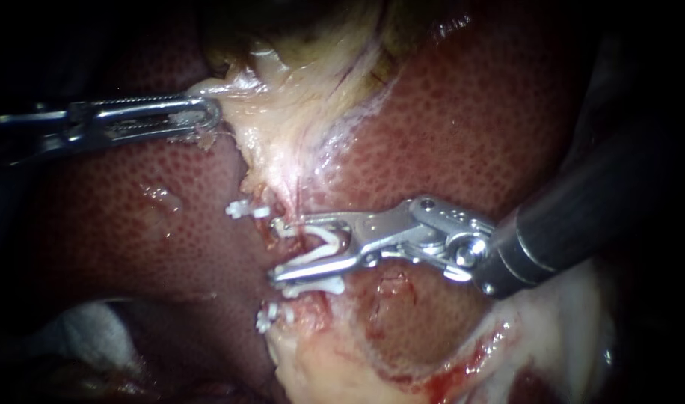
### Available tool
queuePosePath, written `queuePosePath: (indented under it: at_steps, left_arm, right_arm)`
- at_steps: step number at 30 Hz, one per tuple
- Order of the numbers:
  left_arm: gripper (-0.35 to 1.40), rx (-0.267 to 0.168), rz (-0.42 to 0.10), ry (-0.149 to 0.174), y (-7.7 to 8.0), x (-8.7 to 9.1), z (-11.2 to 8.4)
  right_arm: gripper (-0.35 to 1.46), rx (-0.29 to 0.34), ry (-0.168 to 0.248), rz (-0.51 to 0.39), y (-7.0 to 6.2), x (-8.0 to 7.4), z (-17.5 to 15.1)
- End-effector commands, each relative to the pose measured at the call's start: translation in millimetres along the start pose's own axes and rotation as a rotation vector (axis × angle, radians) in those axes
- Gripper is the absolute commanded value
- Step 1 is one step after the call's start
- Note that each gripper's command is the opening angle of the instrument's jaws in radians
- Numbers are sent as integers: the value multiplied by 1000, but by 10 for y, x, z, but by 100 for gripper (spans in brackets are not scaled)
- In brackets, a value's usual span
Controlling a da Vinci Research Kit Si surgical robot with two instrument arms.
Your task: Clipping third clip right tube
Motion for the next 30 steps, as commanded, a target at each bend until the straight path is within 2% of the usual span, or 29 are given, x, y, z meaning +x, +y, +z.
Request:
queuePosePath:
  at_steps: [1,10,13,15,20,22,30]
  left_arm:
    - [-35,0,-1,0,0,0,0]
    - [-35,1,0,0,0,-1,1]
    - [-35,1,0,0,0,-1,1]
    - [-35,1,0,0,1,-1,1]
    - [-35,1,0,1,1,-1,1]
    - [-35,1,0,1,1,-1,1]
    - [-35,1,0,1,1,-2,2]
  right_arm:
    - [46,1,1,1,0,1,0]
    - [38,2,1,19,0,2,-1]
    - [24,3,1,37,0,2,-3]
    - [6,4,1,49,0,1,-5]
    - [-15,4,1,49,2,1,-7]
    - [-34,5,2,78,3,0,-9]
    - [-35,7,1,89,3,-2,-14]
